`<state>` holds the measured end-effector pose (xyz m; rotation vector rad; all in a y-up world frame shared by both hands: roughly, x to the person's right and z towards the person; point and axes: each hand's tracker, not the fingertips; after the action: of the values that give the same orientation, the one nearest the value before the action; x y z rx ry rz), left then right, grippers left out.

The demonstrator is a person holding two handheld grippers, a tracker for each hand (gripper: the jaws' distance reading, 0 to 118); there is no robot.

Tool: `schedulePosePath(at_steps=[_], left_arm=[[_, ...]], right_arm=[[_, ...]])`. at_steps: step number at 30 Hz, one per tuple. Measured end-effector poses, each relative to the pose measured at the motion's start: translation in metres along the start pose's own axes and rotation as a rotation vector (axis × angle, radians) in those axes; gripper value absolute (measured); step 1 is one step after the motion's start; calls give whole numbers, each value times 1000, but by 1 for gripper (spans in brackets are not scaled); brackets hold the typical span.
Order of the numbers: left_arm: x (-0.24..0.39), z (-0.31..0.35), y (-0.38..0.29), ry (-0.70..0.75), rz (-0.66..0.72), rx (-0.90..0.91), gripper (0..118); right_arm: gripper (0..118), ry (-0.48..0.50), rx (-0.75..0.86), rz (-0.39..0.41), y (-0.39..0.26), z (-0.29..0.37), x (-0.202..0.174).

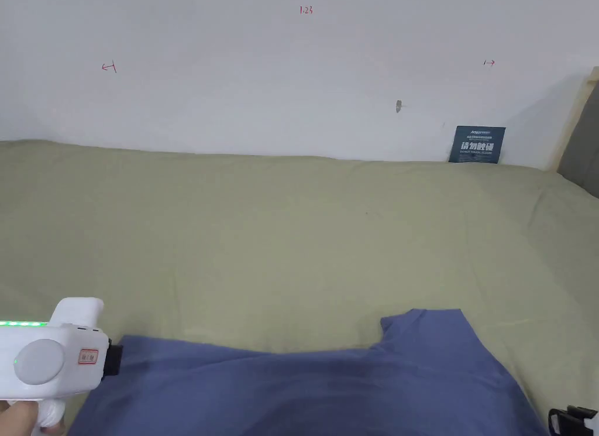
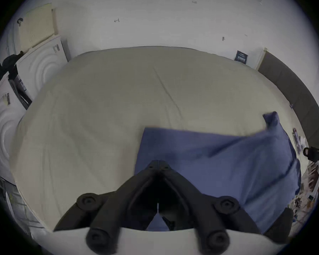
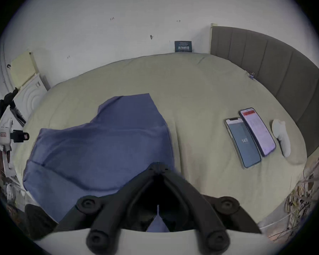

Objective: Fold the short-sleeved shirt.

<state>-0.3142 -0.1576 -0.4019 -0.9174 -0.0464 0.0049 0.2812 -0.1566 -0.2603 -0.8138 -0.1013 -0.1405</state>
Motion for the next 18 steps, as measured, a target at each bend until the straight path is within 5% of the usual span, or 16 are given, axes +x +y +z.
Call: schedulePosePath(at_steps=[1,2,4,5,11,12,14,15,16,17,18], left_arm=[[3,-10,5,15,-34,-14,12],[5,-21,10,35,-54,-11,40],[5,-45,17,71,-37,-58,114],[4,-54,19,90,-23,-35,114],[17,-78,16,88,-70,-118,108],[19,-75,16,90,-75,-114,90],[23,-65,17,12,-54,-84,23],[27,-62,17,40,-60,-78,3],[30,-60,19,45,-78,-74,3],[32,-60,20,40,-93,-82,3],[33,-60,20,41,-103,-91,3]], right_arm=[[0,0,-5,-1,2,-6,2],[0,1,-13,0,4,-11,3],[0,-3,-28,8,6,-23,4],[0,-10,-36,18,7,-29,5],[0,-20,-74,62,15,-56,6],[0,-20,-79,64,19,-60,6],[0,-24,-77,64,27,-66,4],[0,-19,-79,59,32,-70,4],[3,-9,-82,51,37,-75,3],[25,-2,-84,44,42,-80,2],[69,-2,-88,46,47,-87,3]])
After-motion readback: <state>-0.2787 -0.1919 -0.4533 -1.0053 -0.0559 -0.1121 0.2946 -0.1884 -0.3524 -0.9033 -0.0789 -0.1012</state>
